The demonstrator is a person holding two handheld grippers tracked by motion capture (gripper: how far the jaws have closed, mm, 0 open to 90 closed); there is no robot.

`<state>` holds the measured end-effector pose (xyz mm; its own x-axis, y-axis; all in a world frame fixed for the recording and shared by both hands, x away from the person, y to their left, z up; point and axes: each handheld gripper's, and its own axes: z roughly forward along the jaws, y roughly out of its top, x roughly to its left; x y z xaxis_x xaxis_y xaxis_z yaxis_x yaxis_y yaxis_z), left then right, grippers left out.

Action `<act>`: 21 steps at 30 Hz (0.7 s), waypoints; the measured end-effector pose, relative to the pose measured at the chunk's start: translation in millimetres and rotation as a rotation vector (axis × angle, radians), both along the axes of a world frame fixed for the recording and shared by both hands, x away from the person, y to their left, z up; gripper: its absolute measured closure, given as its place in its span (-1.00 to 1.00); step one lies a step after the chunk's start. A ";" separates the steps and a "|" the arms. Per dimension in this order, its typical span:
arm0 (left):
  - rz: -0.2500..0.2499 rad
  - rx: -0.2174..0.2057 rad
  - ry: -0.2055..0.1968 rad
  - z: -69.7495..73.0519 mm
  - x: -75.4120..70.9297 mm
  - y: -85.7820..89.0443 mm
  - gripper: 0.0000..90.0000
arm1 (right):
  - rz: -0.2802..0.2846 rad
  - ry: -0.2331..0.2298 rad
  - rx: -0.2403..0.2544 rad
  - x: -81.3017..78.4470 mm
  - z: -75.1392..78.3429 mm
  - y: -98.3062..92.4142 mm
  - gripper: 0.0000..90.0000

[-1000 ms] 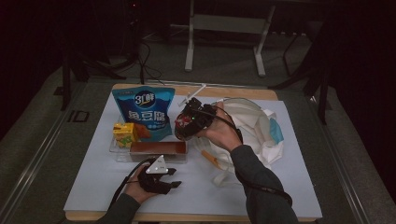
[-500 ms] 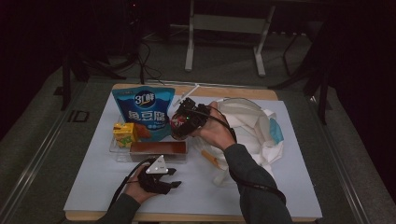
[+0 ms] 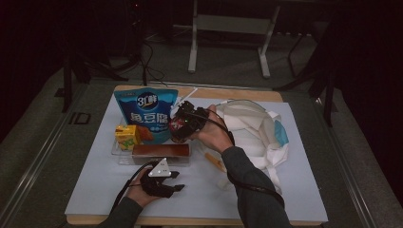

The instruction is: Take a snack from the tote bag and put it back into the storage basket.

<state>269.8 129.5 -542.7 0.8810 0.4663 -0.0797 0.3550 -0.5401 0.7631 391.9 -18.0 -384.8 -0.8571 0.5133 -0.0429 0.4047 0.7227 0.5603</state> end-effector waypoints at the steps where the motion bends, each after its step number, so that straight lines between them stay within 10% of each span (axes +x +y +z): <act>1: 0.000 -0.003 0.001 0.0 0.0 0.0 0.03 | 0.001 -0.001 -0.002 0.5 -1.1 0.9 -0.42; 21: -0.003 -0.001 0.000 0.3 -0.1 0.3 0.03 | -0.038 -0.001 -0.004 12.2 -19.8 7.7 -0.42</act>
<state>269.7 129.8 -542.5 0.8823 0.4639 -0.0799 0.3532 -0.5404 0.7637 404.1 -10.3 -404.6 -0.8369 0.5454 -0.0460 0.4314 0.7091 0.5577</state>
